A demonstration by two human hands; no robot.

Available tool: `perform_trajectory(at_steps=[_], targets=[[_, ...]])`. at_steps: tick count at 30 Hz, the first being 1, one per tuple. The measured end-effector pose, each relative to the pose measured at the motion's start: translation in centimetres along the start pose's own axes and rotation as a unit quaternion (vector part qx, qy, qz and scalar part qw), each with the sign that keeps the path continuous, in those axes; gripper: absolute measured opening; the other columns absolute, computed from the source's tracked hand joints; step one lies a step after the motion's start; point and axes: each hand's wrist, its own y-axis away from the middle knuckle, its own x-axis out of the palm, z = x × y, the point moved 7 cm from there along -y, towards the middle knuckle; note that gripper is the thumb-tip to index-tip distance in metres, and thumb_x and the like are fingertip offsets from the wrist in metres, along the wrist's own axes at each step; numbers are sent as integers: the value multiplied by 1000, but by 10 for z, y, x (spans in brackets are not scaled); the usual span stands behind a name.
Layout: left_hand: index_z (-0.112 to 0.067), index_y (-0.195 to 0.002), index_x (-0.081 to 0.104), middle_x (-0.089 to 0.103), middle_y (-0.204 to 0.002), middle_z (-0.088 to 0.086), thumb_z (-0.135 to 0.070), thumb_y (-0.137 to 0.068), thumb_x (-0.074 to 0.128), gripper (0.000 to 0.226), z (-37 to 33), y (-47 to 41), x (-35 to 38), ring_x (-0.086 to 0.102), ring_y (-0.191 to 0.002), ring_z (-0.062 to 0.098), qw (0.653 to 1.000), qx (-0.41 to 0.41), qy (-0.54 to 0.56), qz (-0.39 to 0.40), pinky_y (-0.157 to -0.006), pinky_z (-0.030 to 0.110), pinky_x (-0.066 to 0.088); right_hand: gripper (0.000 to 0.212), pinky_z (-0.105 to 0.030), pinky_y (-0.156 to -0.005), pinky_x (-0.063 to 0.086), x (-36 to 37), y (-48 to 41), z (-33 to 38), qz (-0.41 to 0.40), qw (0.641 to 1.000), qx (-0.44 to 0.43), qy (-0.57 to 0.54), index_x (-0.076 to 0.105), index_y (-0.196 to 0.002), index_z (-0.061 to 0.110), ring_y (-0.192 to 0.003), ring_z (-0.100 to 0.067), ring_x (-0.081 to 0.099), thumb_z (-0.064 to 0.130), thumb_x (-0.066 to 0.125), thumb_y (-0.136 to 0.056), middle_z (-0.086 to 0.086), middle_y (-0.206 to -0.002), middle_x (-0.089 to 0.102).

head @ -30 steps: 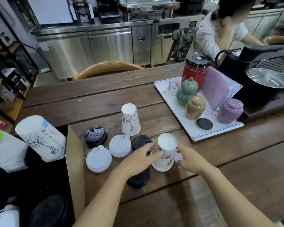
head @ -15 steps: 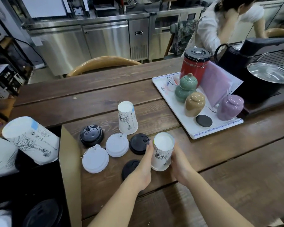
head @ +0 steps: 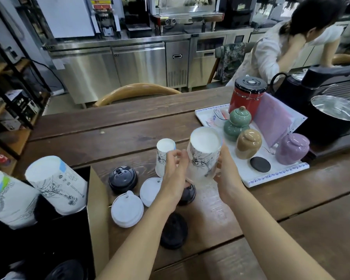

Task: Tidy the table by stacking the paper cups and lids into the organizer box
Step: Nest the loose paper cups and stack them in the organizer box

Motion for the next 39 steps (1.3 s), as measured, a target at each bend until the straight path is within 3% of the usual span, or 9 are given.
perform_trajectory(at_steps=[5,11,15,18,21,24,29,33,39], targets=[[-40,-88,53,61,-104,-18,-56,-90,40,21,-31,-23,-31,59,-97,1,999,40,1,-20,-89,44,53,53,-31,-77,49,41,-29,25,13,999,-36,23,74,-64,38,-71,3,69,60,34,-91,19,-67,74],[-38,-91,59,63,-107,-15,-63,-87,37,33,-45,-55,-59,58,-111,12,999,42,-6,-22,-98,45,46,75,-48,-105,41,82,-58,25,-7,999,23,42,52,-127,12,-117,-23,55,69,36,-81,-7,-129,59],[-44,-95,62,68,-100,-22,-79,-67,31,54,-31,-71,-60,64,-94,-5,998,-3,15,53,-84,27,47,77,-41,-99,41,88,-73,7,1,993,53,109,50,-129,8,-122,-30,52,68,30,-85,-13,-134,55],[-47,-121,58,57,-136,-11,-86,-66,23,76,-4,-79,-55,50,-127,6,992,-49,-22,114,-109,40,35,60,-37,-90,42,83,-81,-13,16,985,80,155,63,-110,10,-112,-27,57,56,28,-94,-15,-129,59],[-35,-141,37,20,-158,-4,-89,-63,20,96,26,-88,-60,21,-143,10,988,-114,-31,101,-119,42,13,60,-31,-89,31,74,-89,-28,20,979,92,183,48,-134,10,-125,-24,46,53,28,-96,-12,-143,47],[-25,-142,35,32,-148,-5,-75,-82,20,79,36,-98,-71,31,-126,6,993,-116,18,14,-101,27,21,63,-32,-91,26,65,-96,-35,-20,986,76,149,35,-143,16,-136,-22,35,55,30,-95,-4,-152,35],[-18,-122,43,44,-142,5,-48,-94,39,40,58,-106,-84,45,-114,21,983,-157,-49,-84,-89,36,33,77,-39,-110,19,70,-97,-56,0,992,88,86,13,-150,28,-144,-18,18,69,32,-87,5,-159,16],[-39,-149,1,15,-160,-6,-66,-89,28,71,80,-109,-65,20,-145,21,978,-205,17,26,-118,47,16,69,-36,-99,42,86,-92,-80,88,986,135,31,40,-141,28,-126,-15,51,69,29,-87,0,-140,54],[-40,-147,18,23,-157,-9,-69,-87,23,67,91,-110,-59,21,-145,14,976,-194,25,90,-119,45,14,51,-22,-65,48,85,-89,-84,125,981,147,8,70,-98,37,-75,0,71,65,28,-90,14,-85,77]])
